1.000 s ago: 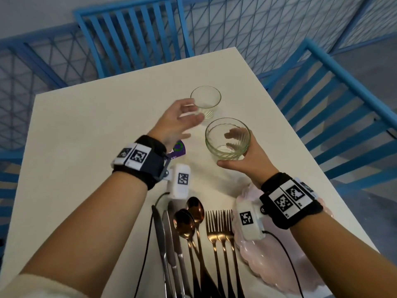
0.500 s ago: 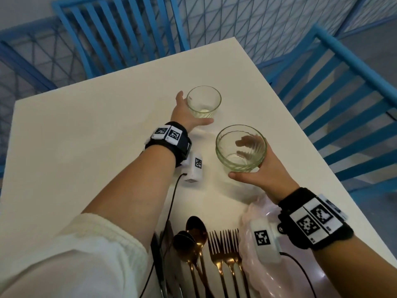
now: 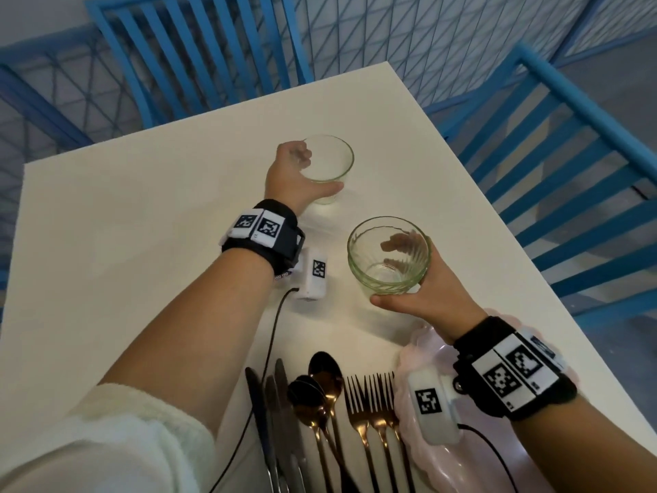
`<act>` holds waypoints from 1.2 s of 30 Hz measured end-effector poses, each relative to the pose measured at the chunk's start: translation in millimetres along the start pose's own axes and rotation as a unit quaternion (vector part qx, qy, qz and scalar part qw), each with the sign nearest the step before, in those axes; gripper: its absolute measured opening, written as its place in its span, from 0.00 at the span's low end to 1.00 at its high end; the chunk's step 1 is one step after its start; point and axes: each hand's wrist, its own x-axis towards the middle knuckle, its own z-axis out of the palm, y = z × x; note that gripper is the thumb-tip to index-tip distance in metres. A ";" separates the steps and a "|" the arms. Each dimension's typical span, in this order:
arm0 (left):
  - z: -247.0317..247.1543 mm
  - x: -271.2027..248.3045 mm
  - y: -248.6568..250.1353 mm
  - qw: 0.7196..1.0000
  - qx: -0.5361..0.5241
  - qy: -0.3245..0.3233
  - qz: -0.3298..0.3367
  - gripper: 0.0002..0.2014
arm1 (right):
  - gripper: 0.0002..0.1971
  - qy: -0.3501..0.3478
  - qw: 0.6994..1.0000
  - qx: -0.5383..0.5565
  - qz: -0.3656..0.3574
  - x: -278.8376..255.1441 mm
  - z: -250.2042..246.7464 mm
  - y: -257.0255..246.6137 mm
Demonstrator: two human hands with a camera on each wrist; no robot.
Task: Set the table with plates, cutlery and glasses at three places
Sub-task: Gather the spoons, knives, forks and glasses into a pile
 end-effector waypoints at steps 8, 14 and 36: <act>-85.9 -86.4 43.8 0.995 -0.058 -0.041 0.065 0.38 | 0.39 -0.048 0.998 -0.025 0.013 -18.5 26.5 -10.2; -99.4 -149.6 37.8 0.994 -0.052 -0.076 0.061 0.41 | 0.40 -0.084 0.993 -0.074 0.029 -24.9 50.7 -14.7; -70.2 -187.7 -28.2 0.995 0.051 -0.081 0.017 0.43 | 0.50 -0.161 0.969 -0.185 0.024 -9.7 93.9 0.4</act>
